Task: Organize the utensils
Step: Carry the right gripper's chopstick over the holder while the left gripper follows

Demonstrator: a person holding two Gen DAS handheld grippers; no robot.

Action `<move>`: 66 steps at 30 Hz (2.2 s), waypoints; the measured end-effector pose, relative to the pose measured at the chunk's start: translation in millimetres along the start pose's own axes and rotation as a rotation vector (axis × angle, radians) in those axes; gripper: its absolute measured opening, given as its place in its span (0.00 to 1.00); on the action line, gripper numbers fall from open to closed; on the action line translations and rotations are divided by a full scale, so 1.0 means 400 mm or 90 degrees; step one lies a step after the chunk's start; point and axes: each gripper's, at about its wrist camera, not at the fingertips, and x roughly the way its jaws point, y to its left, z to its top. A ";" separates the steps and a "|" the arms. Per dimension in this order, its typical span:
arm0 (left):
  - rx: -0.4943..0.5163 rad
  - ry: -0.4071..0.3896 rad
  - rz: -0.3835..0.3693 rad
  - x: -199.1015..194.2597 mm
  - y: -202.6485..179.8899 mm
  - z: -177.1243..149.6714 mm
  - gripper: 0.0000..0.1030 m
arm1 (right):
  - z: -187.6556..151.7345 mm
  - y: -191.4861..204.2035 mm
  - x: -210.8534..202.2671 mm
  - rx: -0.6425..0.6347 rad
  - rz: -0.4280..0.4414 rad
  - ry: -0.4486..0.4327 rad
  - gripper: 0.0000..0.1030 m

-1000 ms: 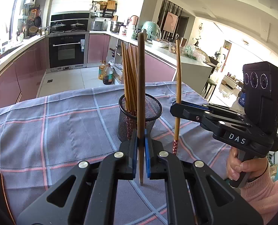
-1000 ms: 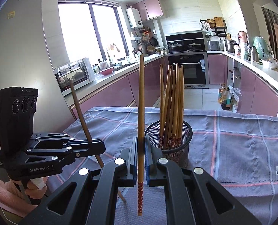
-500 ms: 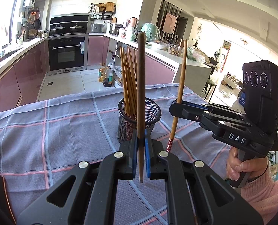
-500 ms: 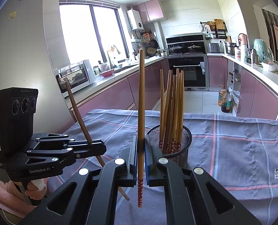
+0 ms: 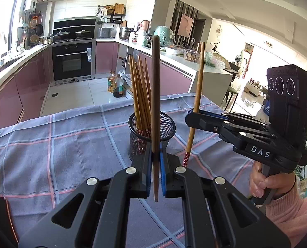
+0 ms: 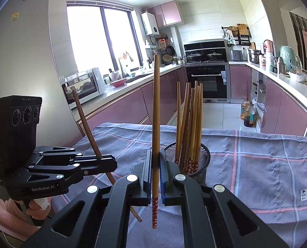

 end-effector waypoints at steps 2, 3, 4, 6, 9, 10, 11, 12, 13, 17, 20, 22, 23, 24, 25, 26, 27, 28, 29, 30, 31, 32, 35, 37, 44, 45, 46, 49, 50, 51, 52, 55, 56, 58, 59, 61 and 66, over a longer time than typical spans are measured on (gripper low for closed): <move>0.002 -0.001 0.001 0.002 0.001 0.003 0.07 | 0.002 0.000 0.000 0.000 -0.001 -0.001 0.06; 0.002 -0.001 0.001 0.001 0.001 0.005 0.07 | 0.003 0.000 -0.001 -0.001 -0.001 -0.001 0.06; 0.003 -0.002 0.001 0.001 0.000 0.006 0.07 | 0.004 0.001 0.000 -0.001 -0.002 -0.002 0.06; 0.003 -0.003 0.000 -0.001 0.001 0.010 0.07 | 0.007 0.002 0.000 -0.001 -0.002 -0.004 0.06; 0.006 -0.006 0.001 -0.007 -0.001 0.015 0.07 | 0.012 0.002 -0.003 -0.002 -0.001 -0.008 0.06; 0.007 -0.007 0.001 -0.010 -0.001 0.016 0.07 | 0.014 0.001 -0.004 -0.002 -0.002 -0.009 0.06; 0.008 -0.007 0.001 -0.012 -0.002 0.018 0.07 | 0.015 0.001 -0.005 -0.002 -0.002 -0.011 0.06; 0.009 -0.008 0.002 -0.013 -0.003 0.021 0.07 | 0.017 -0.001 -0.006 -0.002 -0.002 -0.012 0.06; 0.011 -0.008 0.003 -0.015 -0.003 0.024 0.07 | 0.020 -0.001 -0.006 -0.002 -0.002 -0.013 0.06; 0.016 -0.013 0.003 -0.026 -0.006 0.032 0.07 | 0.025 -0.001 -0.009 -0.003 -0.003 -0.018 0.06; 0.019 -0.016 0.003 -0.034 -0.011 0.041 0.07 | 0.032 -0.005 -0.011 -0.002 -0.004 -0.022 0.06; 0.023 -0.018 0.005 -0.038 -0.015 0.046 0.07 | 0.037 -0.007 -0.012 -0.002 -0.004 -0.024 0.06; 0.024 -0.018 0.006 -0.040 -0.017 0.048 0.07 | 0.038 -0.007 -0.011 -0.003 -0.003 -0.025 0.06; 0.025 -0.019 0.007 -0.041 -0.018 0.050 0.07 | 0.040 -0.007 -0.011 -0.003 -0.003 -0.025 0.06; 0.026 -0.019 0.007 -0.041 -0.020 0.053 0.07 | 0.042 -0.007 -0.011 -0.004 -0.003 -0.025 0.06; 0.027 -0.020 0.007 -0.042 -0.021 0.055 0.07 | 0.044 -0.007 -0.010 -0.005 -0.003 -0.025 0.06; 0.027 -0.021 0.008 -0.043 -0.022 0.057 0.07 | 0.046 -0.008 -0.010 -0.006 -0.003 -0.025 0.06; 0.027 -0.022 0.007 -0.044 -0.022 0.058 0.07 | 0.047 -0.007 -0.010 -0.007 -0.003 -0.025 0.06; 0.027 -0.023 0.007 -0.045 -0.023 0.058 0.07 | 0.049 -0.007 -0.009 -0.007 -0.003 -0.025 0.06; 0.028 -0.024 0.008 -0.046 -0.024 0.057 0.07 | 0.049 -0.007 -0.009 -0.007 -0.003 -0.025 0.06; 0.028 -0.024 0.008 -0.044 -0.025 0.063 0.07 | 0.049 -0.007 -0.009 -0.007 -0.003 -0.026 0.06; 0.029 -0.025 0.008 -0.046 -0.026 0.064 0.07 | 0.050 -0.007 -0.010 -0.007 -0.003 -0.026 0.06; 0.031 -0.026 0.008 -0.049 -0.029 0.069 0.07 | 0.054 -0.007 -0.009 -0.008 -0.003 -0.027 0.06; 0.034 -0.028 0.008 -0.050 -0.033 0.074 0.07 | 0.061 -0.006 -0.009 -0.008 -0.003 -0.029 0.06; 0.042 -0.037 0.010 -0.064 -0.038 0.086 0.07 | 0.072 -0.009 -0.010 -0.009 -0.005 -0.031 0.06; 0.043 -0.038 0.009 -0.067 -0.040 0.088 0.07 | 0.070 -0.010 -0.011 -0.009 -0.004 -0.032 0.06; 0.043 -0.039 0.009 -0.068 -0.042 0.089 0.07 | 0.072 -0.011 -0.011 -0.010 -0.004 -0.032 0.06; 0.045 -0.043 0.007 -0.076 -0.048 0.095 0.07 | 0.076 -0.014 -0.012 -0.011 -0.004 -0.033 0.06; 0.047 -0.045 0.007 -0.078 -0.047 0.097 0.07 | 0.077 -0.014 -0.011 -0.011 -0.004 -0.033 0.06; 0.048 -0.046 0.006 -0.079 -0.048 0.101 0.07 | 0.077 -0.014 -0.011 -0.011 -0.004 -0.034 0.06; 0.049 -0.047 0.006 -0.080 -0.048 0.103 0.07 | 0.078 -0.014 -0.012 -0.012 -0.003 -0.035 0.06; 0.052 -0.049 0.005 -0.086 -0.053 0.105 0.07 | 0.079 -0.011 -0.013 -0.015 -0.002 -0.036 0.06; 0.053 -0.050 0.005 -0.086 -0.053 0.106 0.07 | 0.080 -0.010 -0.014 -0.016 -0.002 -0.037 0.06; 0.054 -0.051 0.005 -0.085 -0.052 0.108 0.07 | 0.082 -0.010 -0.015 -0.017 -0.001 -0.039 0.06; 0.055 -0.051 0.004 -0.088 -0.053 0.107 0.07 | 0.084 -0.009 -0.015 -0.018 -0.001 -0.039 0.06; 0.056 -0.052 0.003 -0.091 -0.052 0.112 0.07 | 0.085 -0.009 -0.015 -0.019 0.000 -0.039 0.06; 0.059 -0.059 0.003 -0.097 -0.055 0.125 0.07 | 0.090 -0.004 -0.016 -0.022 0.000 -0.041 0.06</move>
